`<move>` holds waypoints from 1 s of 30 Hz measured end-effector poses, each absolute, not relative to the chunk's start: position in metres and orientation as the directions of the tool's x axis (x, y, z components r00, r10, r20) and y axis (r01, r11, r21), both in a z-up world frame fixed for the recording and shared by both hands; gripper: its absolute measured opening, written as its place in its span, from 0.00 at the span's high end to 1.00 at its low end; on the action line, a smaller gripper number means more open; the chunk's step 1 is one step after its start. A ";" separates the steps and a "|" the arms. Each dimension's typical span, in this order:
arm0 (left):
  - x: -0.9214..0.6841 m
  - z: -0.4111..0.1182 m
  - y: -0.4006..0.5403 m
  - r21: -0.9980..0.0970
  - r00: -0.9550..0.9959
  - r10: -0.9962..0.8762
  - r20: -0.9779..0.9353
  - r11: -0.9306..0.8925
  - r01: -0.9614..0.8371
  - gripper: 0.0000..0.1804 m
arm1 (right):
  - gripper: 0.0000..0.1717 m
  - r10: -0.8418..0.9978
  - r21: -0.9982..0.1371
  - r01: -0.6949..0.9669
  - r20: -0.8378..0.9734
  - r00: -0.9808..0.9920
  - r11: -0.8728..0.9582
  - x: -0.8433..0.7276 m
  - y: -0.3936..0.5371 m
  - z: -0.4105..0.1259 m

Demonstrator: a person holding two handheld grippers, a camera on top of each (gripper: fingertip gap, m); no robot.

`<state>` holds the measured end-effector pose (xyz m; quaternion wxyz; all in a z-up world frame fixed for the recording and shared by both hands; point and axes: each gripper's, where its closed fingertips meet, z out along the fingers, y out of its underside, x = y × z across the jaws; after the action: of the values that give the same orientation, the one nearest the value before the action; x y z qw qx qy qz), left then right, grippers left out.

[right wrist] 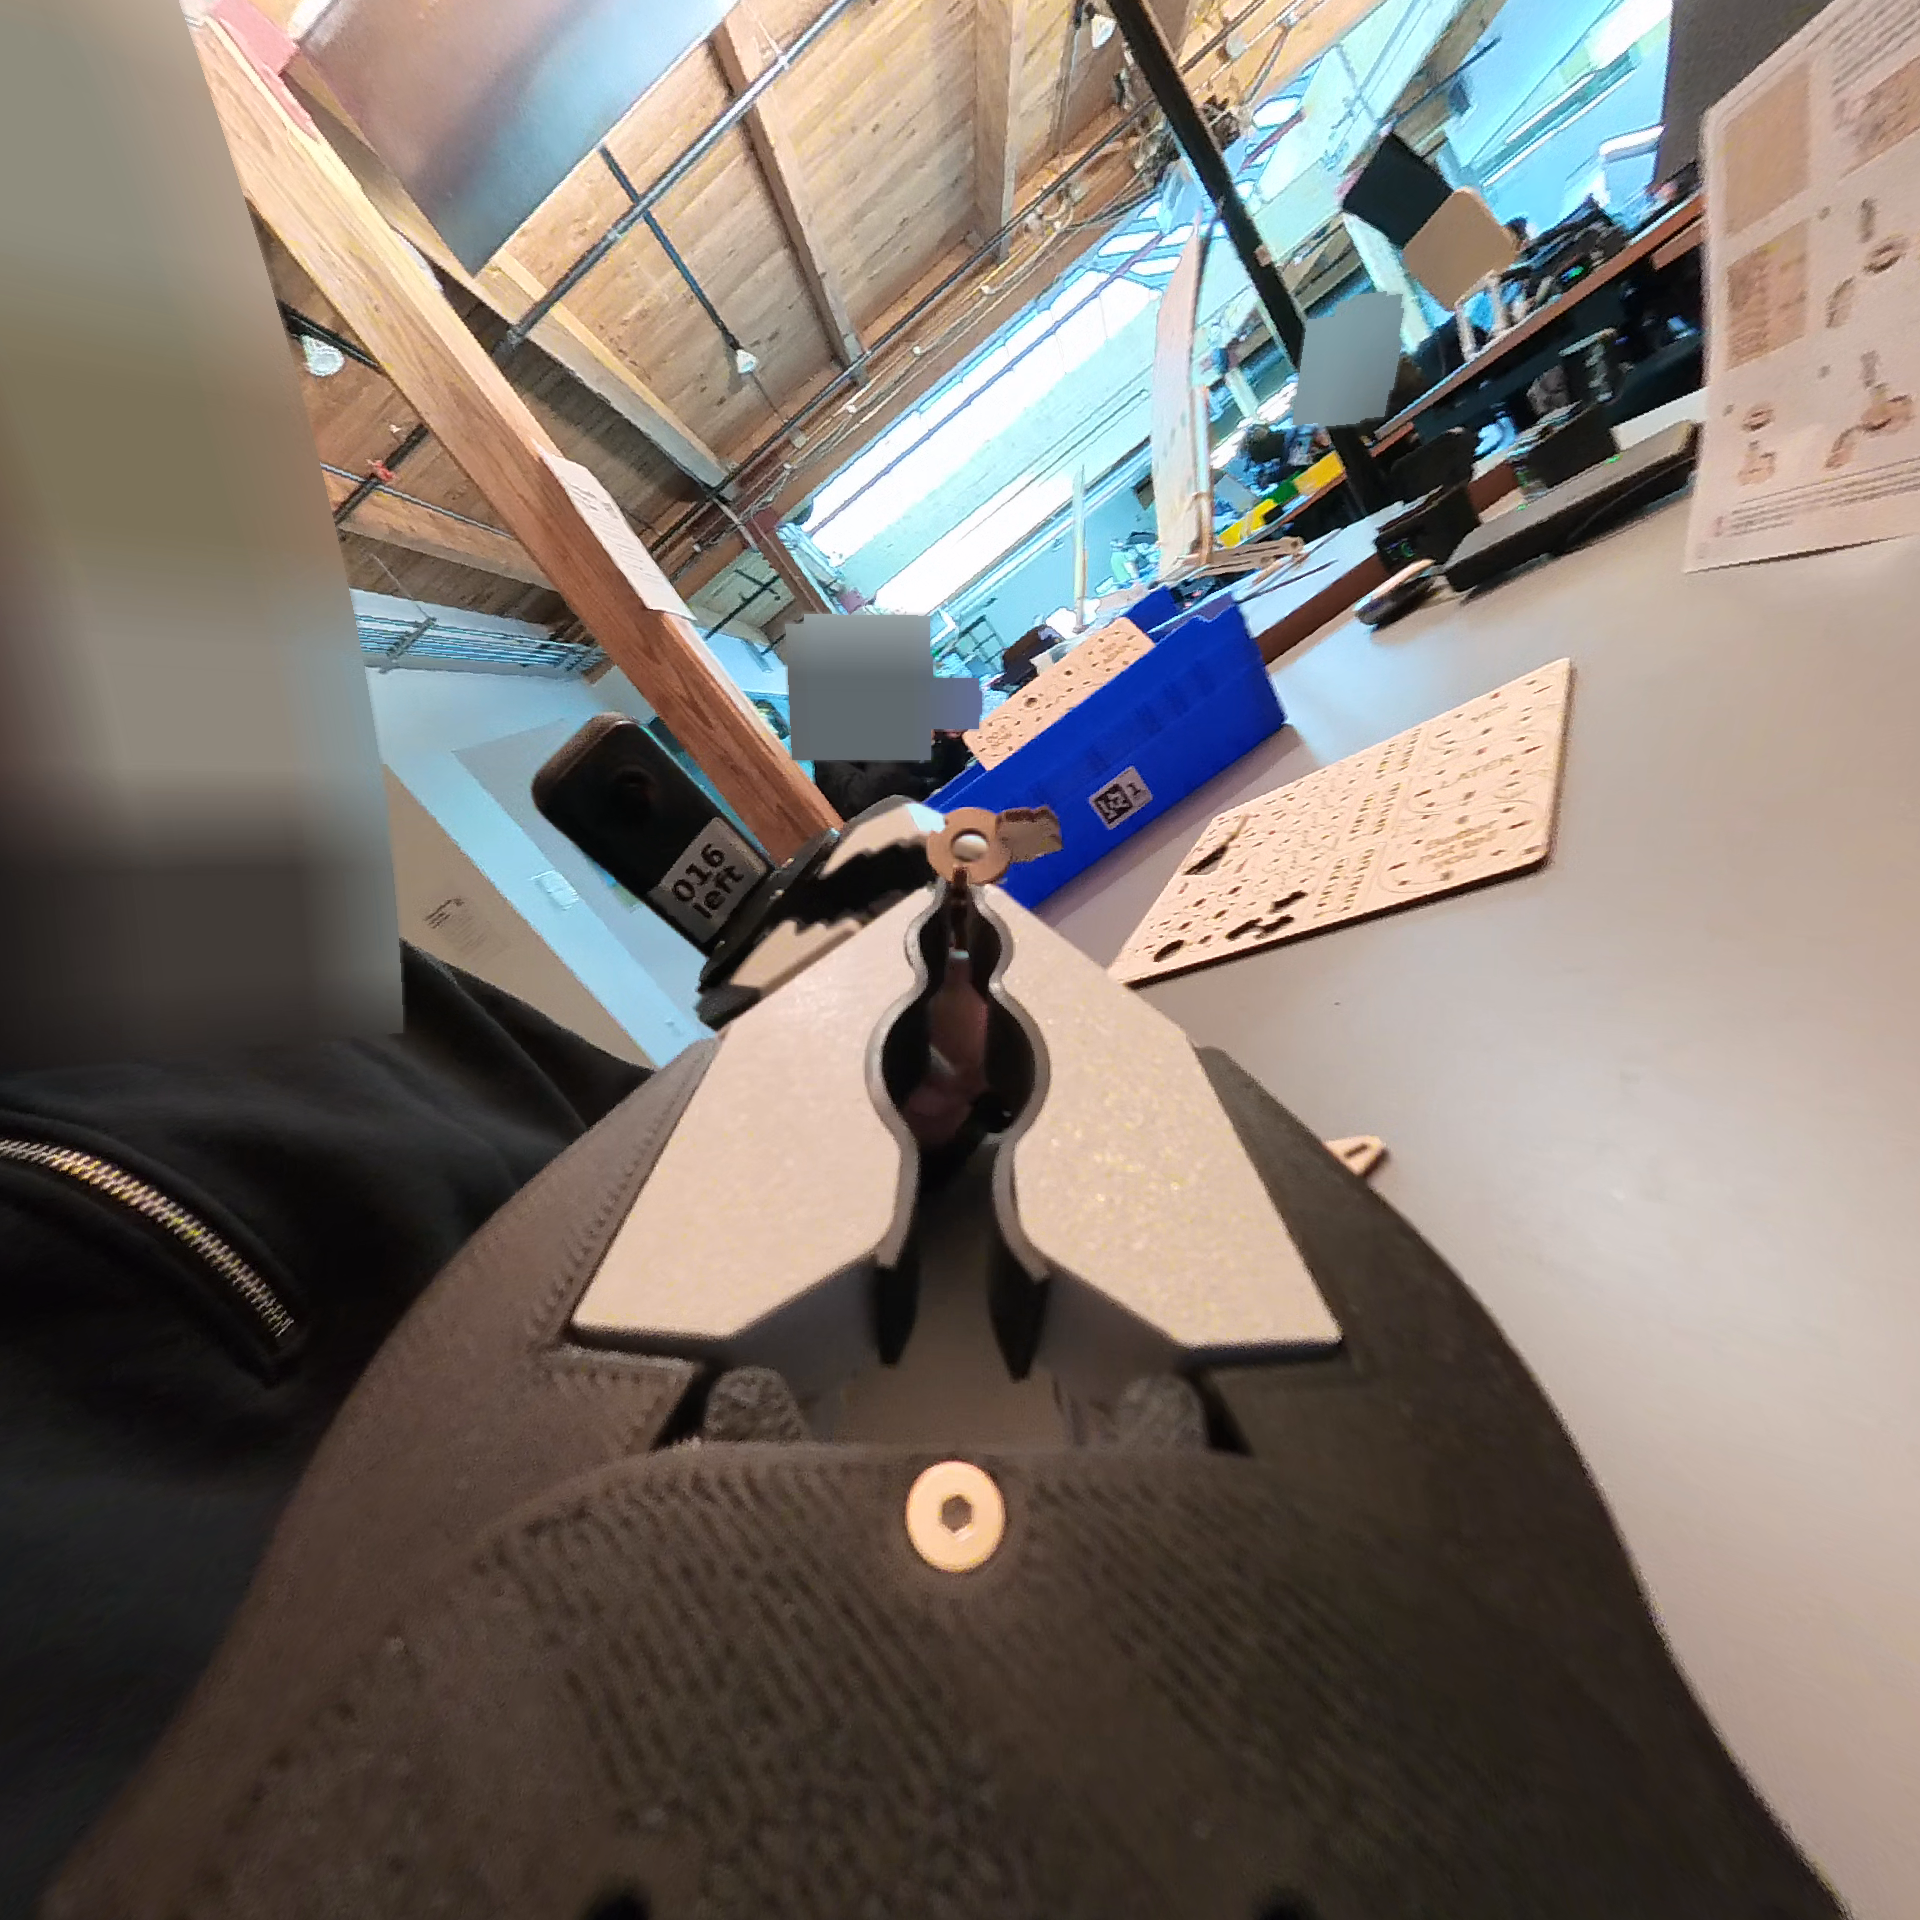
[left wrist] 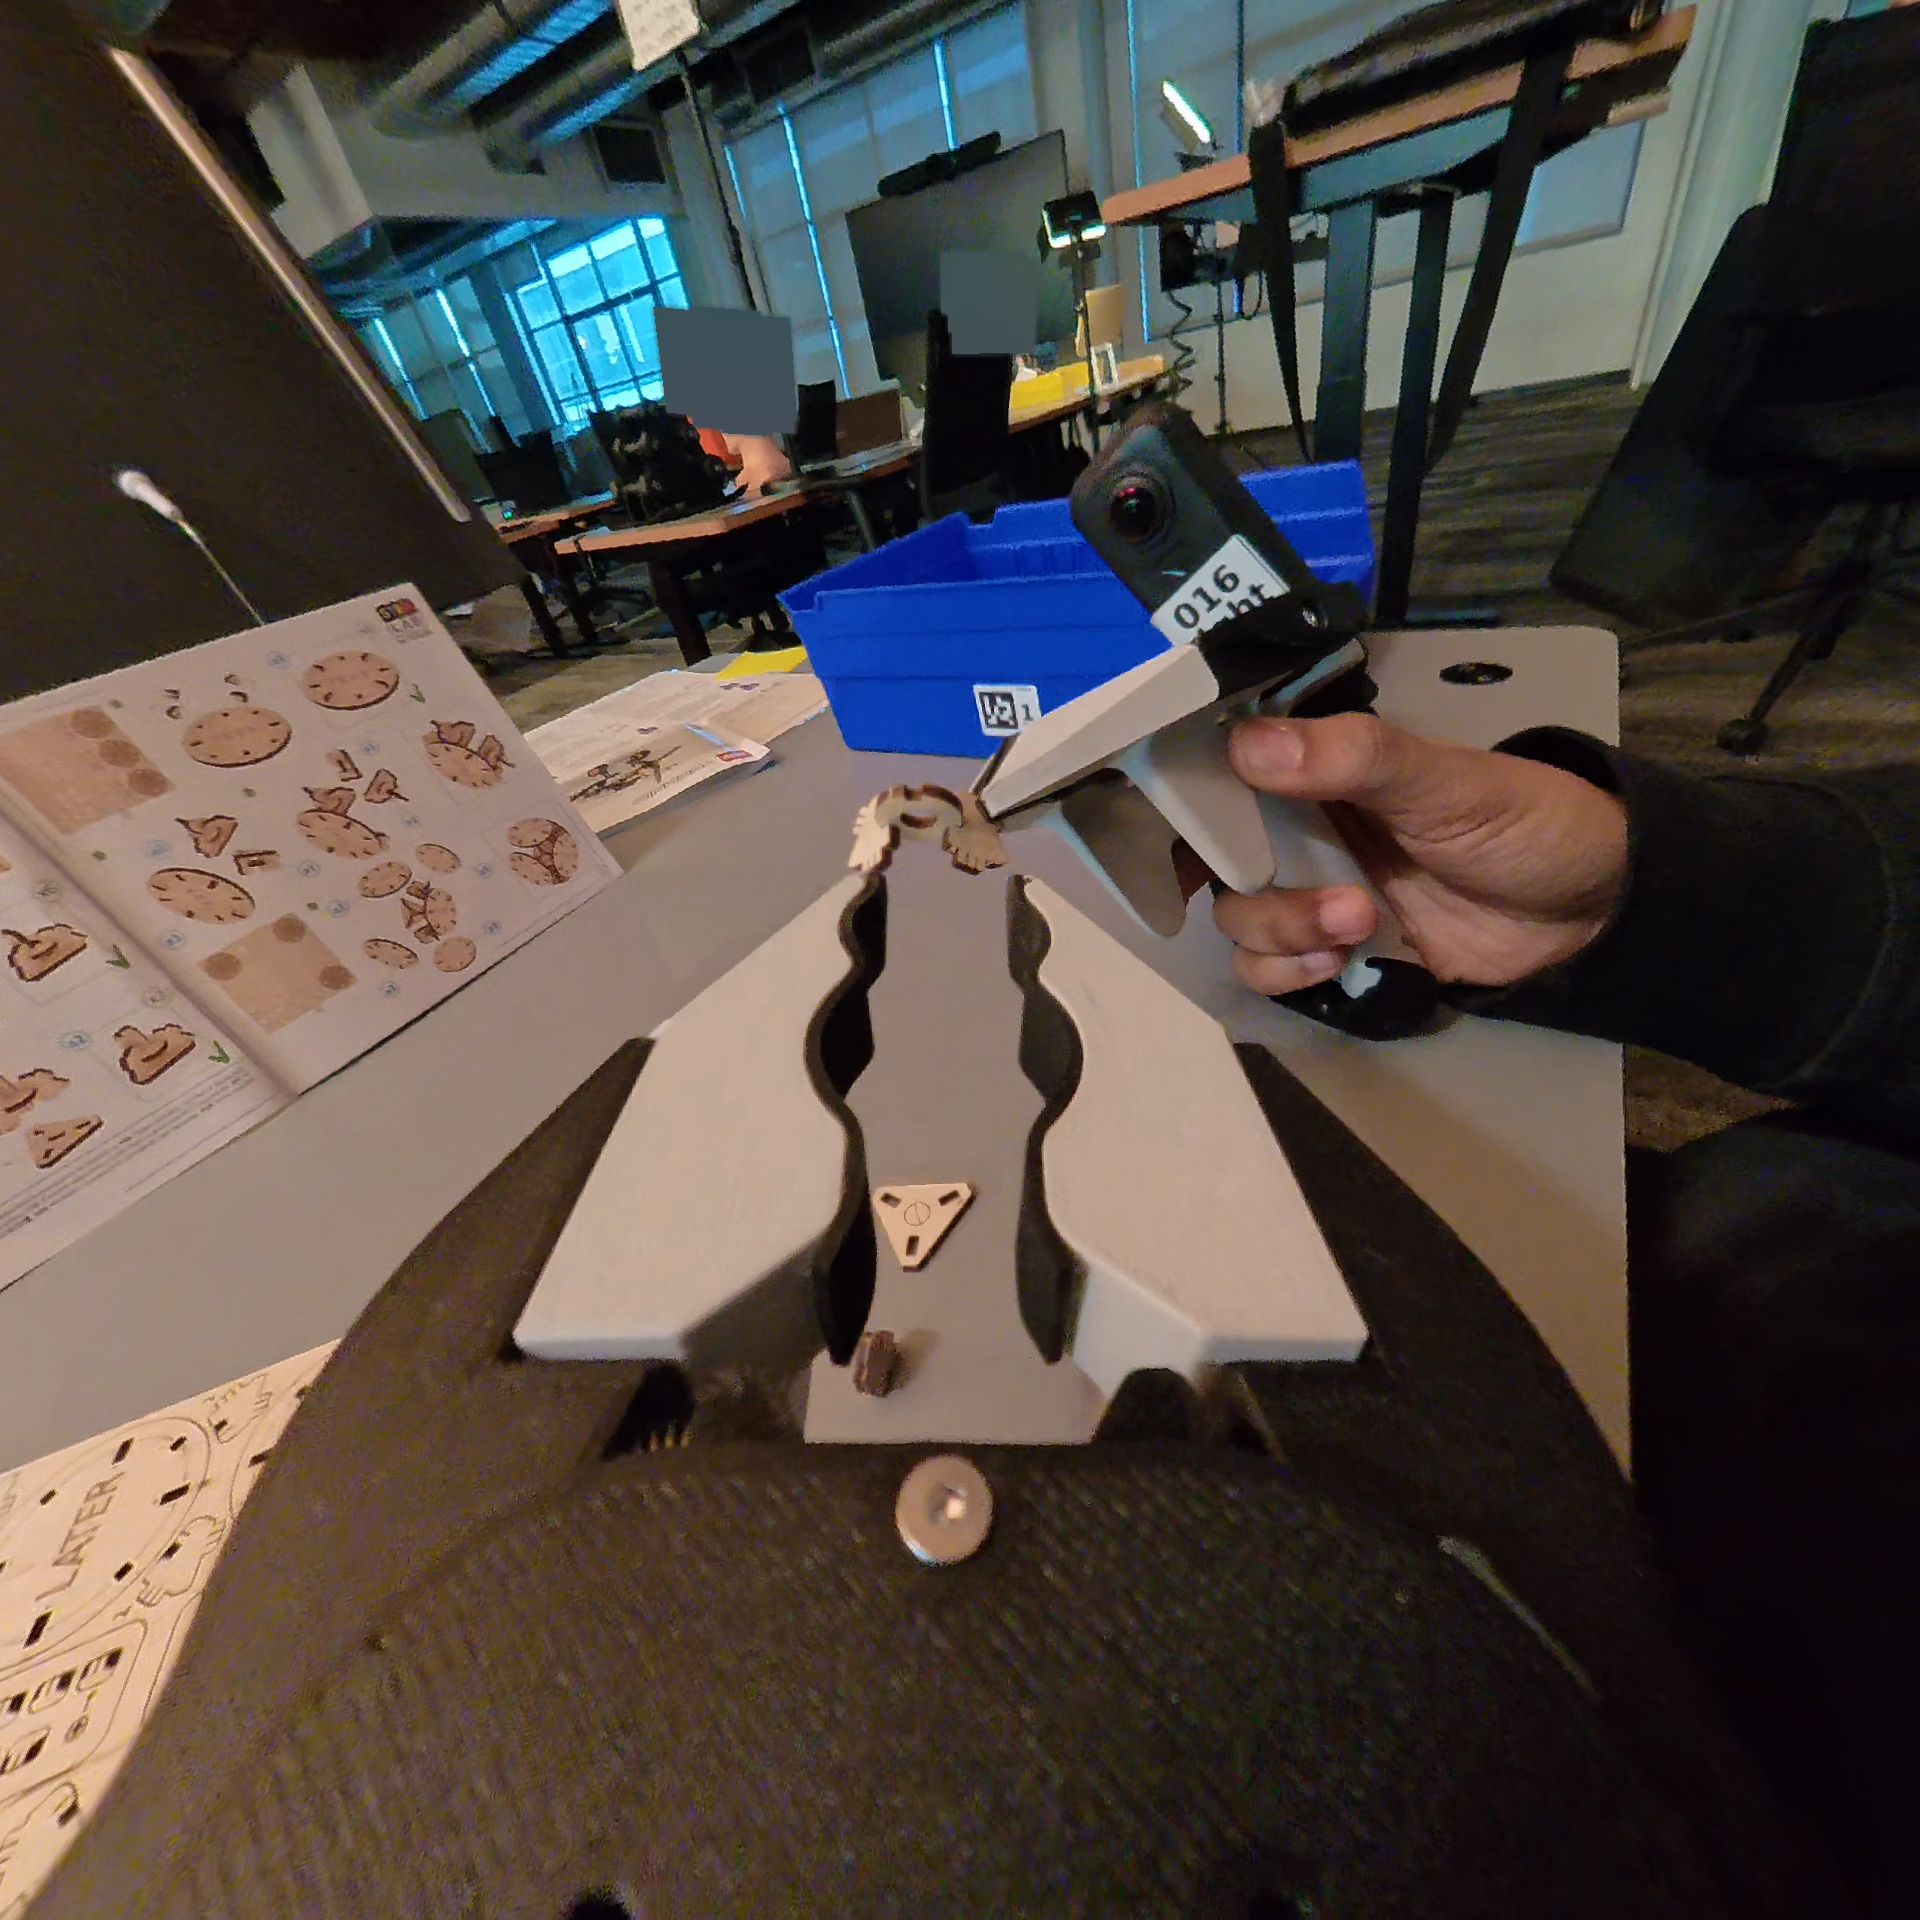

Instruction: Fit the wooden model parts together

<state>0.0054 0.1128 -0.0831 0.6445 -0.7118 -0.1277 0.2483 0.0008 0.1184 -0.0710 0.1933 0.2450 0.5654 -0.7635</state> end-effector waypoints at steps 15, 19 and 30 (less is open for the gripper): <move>-0.018 -0.191 0.094 -0.664 0.803 0.452 0.389 -0.466 0.584 0.85 | 1.00 0.329 -0.856 0.474 -0.396 -0.858 0.206 -0.008 0.107 -0.140; -0.017 -0.191 0.101 -0.676 0.816 0.456 0.356 -0.478 0.562 0.83 | 1.00 0.310 -0.854 0.455 -0.374 -0.874 0.252 -0.008 0.112 -0.144; -0.014 -0.168 0.097 -0.750 0.825 0.397 0.401 -0.375 0.545 0.86 | 1.00 0.104 -0.862 0.184 -0.153 -0.983 0.473 0.009 0.114 -0.158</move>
<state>-0.0142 0.0967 -0.1675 0.4809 -0.8255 -0.2853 -0.0768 0.0094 0.1138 -0.1577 0.0397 0.0840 0.8573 -0.5064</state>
